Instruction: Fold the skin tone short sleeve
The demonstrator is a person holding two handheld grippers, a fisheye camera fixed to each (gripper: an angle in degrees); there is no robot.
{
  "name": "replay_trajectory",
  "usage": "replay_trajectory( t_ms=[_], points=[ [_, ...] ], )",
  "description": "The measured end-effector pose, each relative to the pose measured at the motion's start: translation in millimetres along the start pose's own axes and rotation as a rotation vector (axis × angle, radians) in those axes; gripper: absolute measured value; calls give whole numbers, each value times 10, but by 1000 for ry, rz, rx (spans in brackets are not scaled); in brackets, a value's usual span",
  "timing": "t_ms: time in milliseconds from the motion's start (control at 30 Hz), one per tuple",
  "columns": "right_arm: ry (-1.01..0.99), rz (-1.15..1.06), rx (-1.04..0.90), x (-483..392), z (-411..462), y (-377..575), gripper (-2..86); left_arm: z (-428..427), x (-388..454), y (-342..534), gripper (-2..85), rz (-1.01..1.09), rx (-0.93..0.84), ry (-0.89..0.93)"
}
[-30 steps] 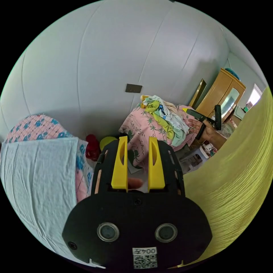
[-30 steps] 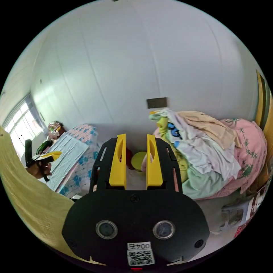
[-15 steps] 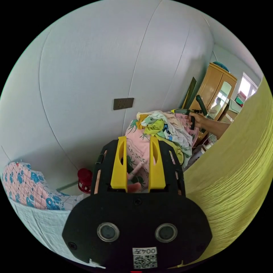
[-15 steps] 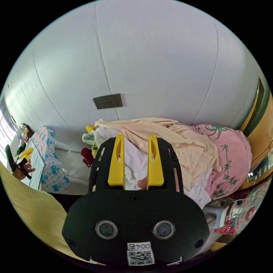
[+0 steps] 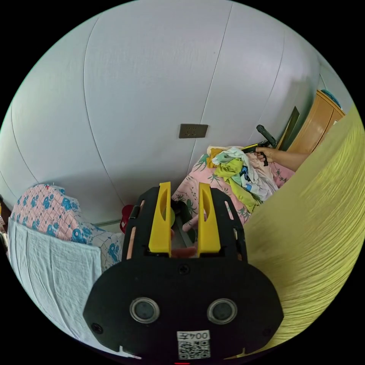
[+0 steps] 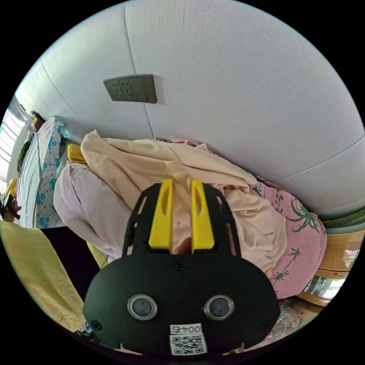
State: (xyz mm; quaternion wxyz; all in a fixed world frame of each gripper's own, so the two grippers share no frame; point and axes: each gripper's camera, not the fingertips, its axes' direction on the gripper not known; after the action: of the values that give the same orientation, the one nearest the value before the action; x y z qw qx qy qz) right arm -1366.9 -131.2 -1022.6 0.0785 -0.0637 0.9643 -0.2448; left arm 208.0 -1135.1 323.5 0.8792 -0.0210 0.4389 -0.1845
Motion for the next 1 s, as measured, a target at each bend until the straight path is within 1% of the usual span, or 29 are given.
replay_trajectory(
  t_ms=[67, 133, 167, 233, 267, 333, 433, 467, 533, 633, 700, 800, 1000],
  points=[
    [-16, 26, 60, 137, -48, 170, 42, 84, 162, -39, 107, 9, -6, -3],
    [-75, 121, 227, 361, -330, 518, 35, 209, 368, -128, 111, 24, -1, 5],
    [-105, 148, 278, 424, -432, 628, 34, 243, 416, -155, 111, 26, 3, 13],
    [-215, 256, 471, 685, -853, 1135, 28, 406, 602, -274, 114, 33, 11, 60],
    [-243, 277, 515, 749, -954, 1275, 27, 454, 649, -306, 115, 38, 11, 72],
    [-354, 354, 667, 994, -1296, 1850, 22, 657, 861, -443, 117, 84, 1, 109],
    [-445, 405, 800, 1218, -1584, 2516, 19, 927, 1161, -637, 120, 177, -19, 167],
    [-455, 414, 811, 1254, -1621, 2636, 18, 981, 1224, -678, 121, 198, -24, 178],
    [-464, 437, 827, 1325, -1698, 3039, 18, 1179, 1496, -838, 124, 301, -32, 207],
    [-467, 460, 779, 1312, -1648, 3393, 13, 1402, 1837, -1046, 127, 449, -35, 232],
    [-473, 470, 750, 1257, -1579, 3537, 9, 1522, 2034, -1174, 129, 538, -18, 227],
    [-486, 464, 716, 1124, -1476, 3670, 1, 1716, 2354, -1363, 135, 694, 21, 163],
    [-497, 479, 777, 993, -1507, 3789, -5, 1971, 2957, -1487, 147, 925, 41, 160]
  ],
)
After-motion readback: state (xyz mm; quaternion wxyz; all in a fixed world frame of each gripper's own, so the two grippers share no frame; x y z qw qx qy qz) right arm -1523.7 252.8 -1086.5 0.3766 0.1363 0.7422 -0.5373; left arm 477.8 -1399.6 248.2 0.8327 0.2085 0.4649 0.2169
